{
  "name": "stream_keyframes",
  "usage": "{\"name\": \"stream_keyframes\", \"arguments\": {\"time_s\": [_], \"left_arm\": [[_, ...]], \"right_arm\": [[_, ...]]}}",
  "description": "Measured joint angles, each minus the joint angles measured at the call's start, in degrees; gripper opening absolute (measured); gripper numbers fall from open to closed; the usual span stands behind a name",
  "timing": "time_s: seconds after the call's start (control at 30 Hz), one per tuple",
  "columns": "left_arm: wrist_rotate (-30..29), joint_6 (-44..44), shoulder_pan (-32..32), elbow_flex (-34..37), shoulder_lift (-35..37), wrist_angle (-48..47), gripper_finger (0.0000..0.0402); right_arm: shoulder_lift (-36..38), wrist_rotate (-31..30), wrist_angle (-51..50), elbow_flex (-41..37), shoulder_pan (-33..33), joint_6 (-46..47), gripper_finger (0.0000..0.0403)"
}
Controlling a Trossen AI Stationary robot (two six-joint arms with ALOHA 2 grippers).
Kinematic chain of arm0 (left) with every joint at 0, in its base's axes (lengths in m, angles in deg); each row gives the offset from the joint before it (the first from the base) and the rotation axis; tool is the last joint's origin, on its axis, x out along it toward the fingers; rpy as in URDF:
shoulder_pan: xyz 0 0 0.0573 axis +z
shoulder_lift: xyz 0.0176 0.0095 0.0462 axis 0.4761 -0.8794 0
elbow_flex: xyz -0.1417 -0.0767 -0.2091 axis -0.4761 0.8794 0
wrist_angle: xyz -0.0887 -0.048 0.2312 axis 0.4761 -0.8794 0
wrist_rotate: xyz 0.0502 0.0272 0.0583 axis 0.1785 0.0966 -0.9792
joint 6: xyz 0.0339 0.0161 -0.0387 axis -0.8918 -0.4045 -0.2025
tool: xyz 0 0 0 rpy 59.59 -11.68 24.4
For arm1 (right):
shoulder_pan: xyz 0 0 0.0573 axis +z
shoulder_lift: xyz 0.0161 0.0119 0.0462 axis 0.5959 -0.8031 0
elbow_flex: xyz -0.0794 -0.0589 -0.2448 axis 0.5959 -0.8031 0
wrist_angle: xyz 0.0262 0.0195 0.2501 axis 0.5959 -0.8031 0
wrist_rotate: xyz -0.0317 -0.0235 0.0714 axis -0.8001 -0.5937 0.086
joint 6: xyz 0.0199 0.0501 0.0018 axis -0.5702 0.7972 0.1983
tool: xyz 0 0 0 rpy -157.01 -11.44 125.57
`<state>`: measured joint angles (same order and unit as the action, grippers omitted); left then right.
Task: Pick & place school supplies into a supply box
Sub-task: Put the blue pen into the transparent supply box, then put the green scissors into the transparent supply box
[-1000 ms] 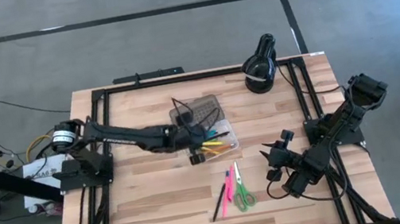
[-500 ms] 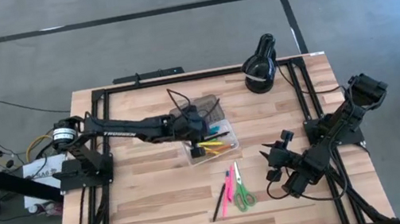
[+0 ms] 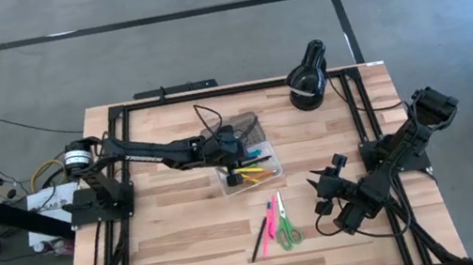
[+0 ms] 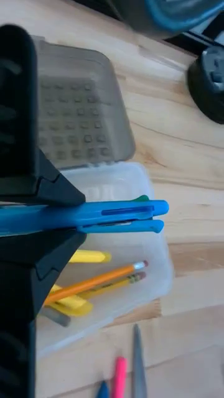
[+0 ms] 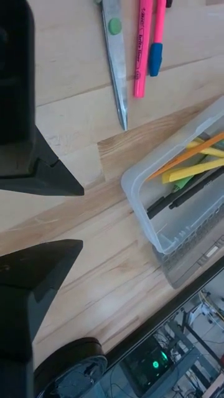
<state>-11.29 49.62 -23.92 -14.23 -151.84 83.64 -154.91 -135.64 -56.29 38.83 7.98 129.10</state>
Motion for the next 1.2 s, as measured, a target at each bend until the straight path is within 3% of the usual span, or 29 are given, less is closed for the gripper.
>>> {"name": "stream_keyframes", "arguments": {"time_s": [0.33, 0.57, 0.93, 1.2], "left_arm": [[1.0, -1.0, 0.2, 0.1, -5.4, 3.2, 0.0052], [-4.1, -1.0, 0.3, 0.0, -5.7, 4.6, 0.0057], [-1.6, -1.1, 0.3, 0.0, -5.7, 5.3, 0.0156], [-2.4, -1.1, -2.8, 0.0, -1.3, 0.5, 0.0176]], "right_arm": [[0.0, 0.0, 0.4, 0.0, 0.0, -0.1, 0.0118], [0.0, 0.0, 0.5, 0.0, 0.0, -0.1, 0.0118], [0.0, 0.0, 0.5, 0.0, -0.1, -0.1, 0.0118], [0.0, 0.0, 5.7, 0.0, -3.0, -2.5, 0.0118]]}}
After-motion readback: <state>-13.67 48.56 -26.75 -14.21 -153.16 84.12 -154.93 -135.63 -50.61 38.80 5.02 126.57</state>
